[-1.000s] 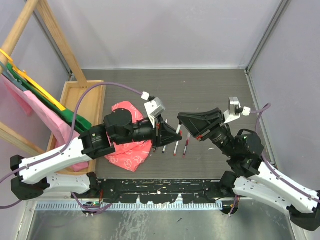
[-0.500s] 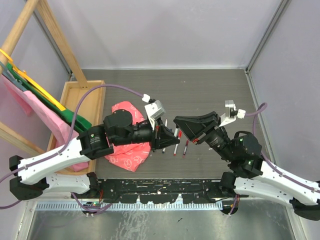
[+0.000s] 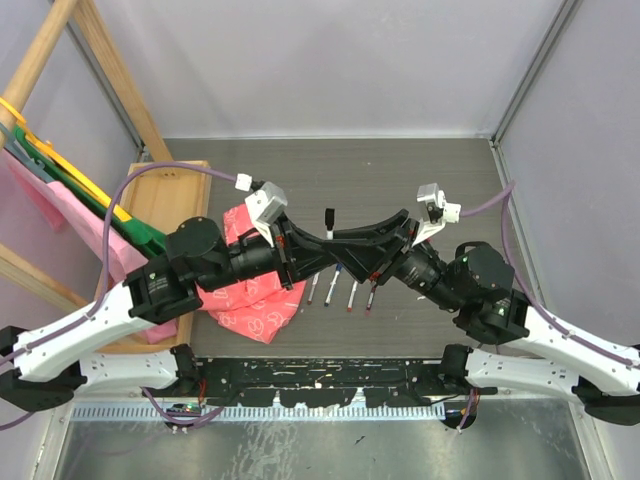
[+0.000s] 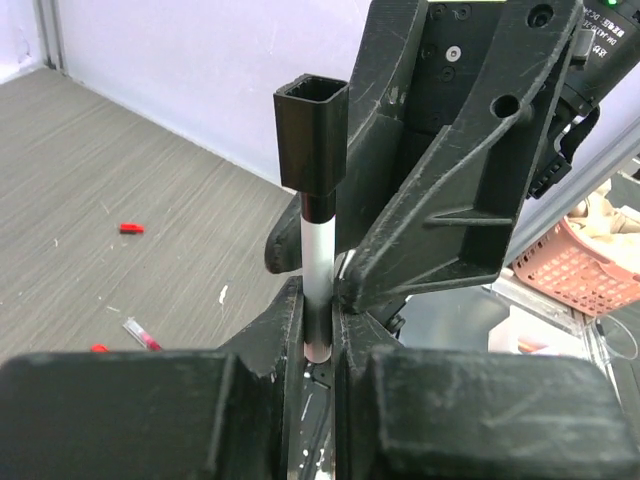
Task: Insert the pens into the pen caps
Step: Press the pen cap onto the pen.
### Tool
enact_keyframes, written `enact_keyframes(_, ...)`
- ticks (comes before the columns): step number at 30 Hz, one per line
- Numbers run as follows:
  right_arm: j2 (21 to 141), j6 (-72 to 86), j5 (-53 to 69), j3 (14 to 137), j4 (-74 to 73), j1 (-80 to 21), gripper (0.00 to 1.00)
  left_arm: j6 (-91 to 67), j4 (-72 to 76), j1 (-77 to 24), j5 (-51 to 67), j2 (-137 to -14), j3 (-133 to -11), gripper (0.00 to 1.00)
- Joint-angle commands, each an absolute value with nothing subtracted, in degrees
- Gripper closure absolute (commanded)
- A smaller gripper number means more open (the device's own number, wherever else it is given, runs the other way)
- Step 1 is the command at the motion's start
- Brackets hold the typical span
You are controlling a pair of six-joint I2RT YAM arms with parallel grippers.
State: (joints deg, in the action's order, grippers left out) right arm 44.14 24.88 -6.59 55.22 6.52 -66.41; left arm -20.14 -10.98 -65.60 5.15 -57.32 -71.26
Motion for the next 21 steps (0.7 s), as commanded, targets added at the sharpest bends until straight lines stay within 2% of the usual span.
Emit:
enact_keyframes(1, 44.54, 20.11, -2.53, 59.26, 1.03, -67.59, 0.61, -20.61, -2.75, -65.04, 2.53, -55.42, -71.08, 1.0)
enact_keyframes(12, 37.15, 19.75, -11.61, 54.99, -5.7, -67.59, 0.55, -21.54, -10.5, -65.04, -2.79, -49.84, -65.49, 1.0)
enact_keyframes(21, 34.38, 25.35, -26.7, 48.68, -16.44, -67.59, 0.47, -24.82, -21.03, -65.05, -5.41, -52.21, -64.13, 1.0)
